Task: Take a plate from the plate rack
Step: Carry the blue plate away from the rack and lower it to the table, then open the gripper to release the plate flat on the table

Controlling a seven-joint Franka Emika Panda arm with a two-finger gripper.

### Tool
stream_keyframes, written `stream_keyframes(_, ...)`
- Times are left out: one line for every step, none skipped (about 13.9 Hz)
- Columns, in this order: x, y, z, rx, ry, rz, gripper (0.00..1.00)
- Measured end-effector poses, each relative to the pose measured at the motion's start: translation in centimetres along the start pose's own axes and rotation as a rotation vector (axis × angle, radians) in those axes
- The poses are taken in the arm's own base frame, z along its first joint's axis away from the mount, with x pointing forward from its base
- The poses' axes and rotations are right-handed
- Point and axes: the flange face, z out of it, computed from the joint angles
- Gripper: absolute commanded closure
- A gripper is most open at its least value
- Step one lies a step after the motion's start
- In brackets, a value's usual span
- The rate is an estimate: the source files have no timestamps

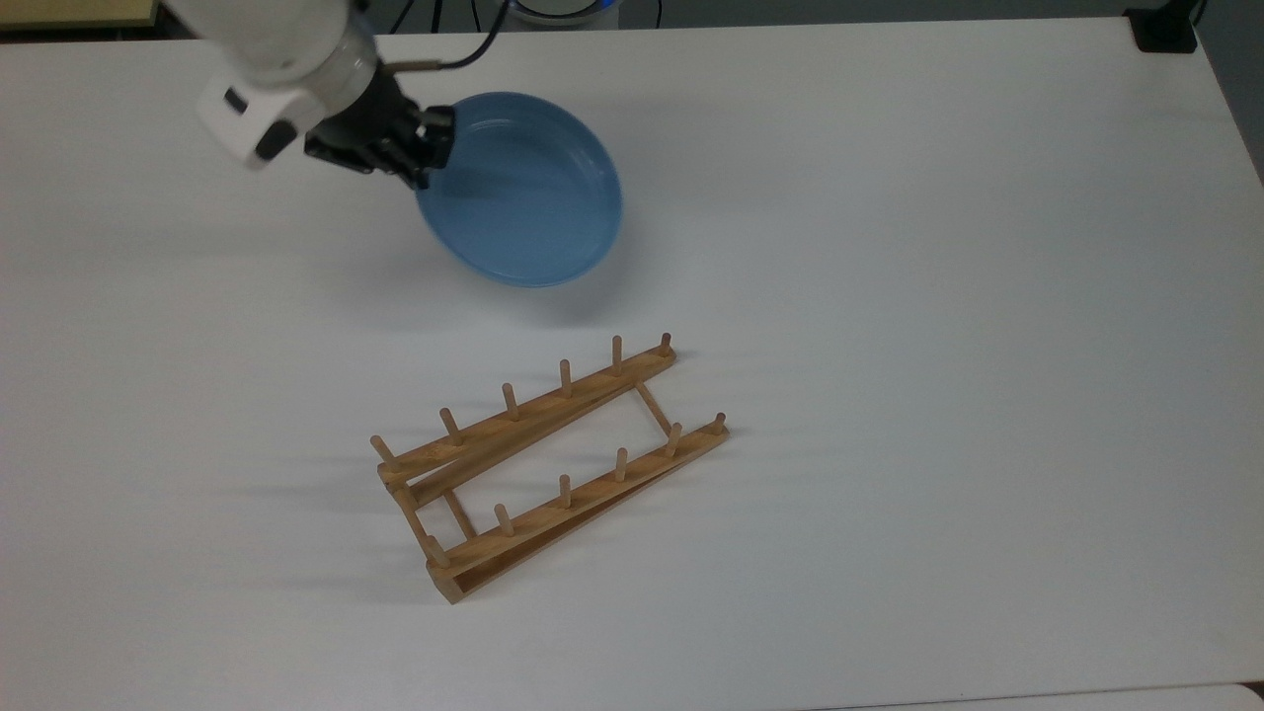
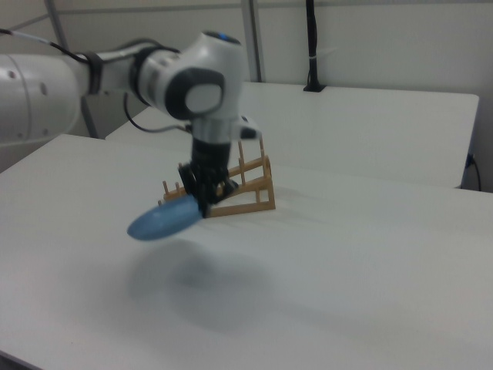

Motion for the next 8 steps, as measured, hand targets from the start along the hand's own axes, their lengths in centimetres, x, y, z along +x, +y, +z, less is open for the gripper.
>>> stream_keyframes(0.2, 2.1, 2.0, 0.008, -0.027, -0.011, 1.00)
stream_keyframes(0.5, 3.3, 3.1, -0.004, -0.035, -0.016, 1.00)
stream_keyframes(1.2, 5.0, 4.8, -0.031, -0.032, -0.014, 1.00)
stream_keyframes(1.6, 5.8, 6.1, -0.044, -0.033, -0.014, 1.00)
stream_keyframes(2.0, 6.5, 7.4, -0.055, -0.036, -0.016, 1.00)
stream_keyframes(2.3, 7.1, 8.7, -0.064, -0.041, -0.017, 1.00)
stream_keyframes(2.6, 7.6, 9.8, -0.069, -0.049, -0.025, 0.94)
stream_keyframes(2.6, 8.4, 10.8, -0.080, -0.067, -0.047, 0.73)
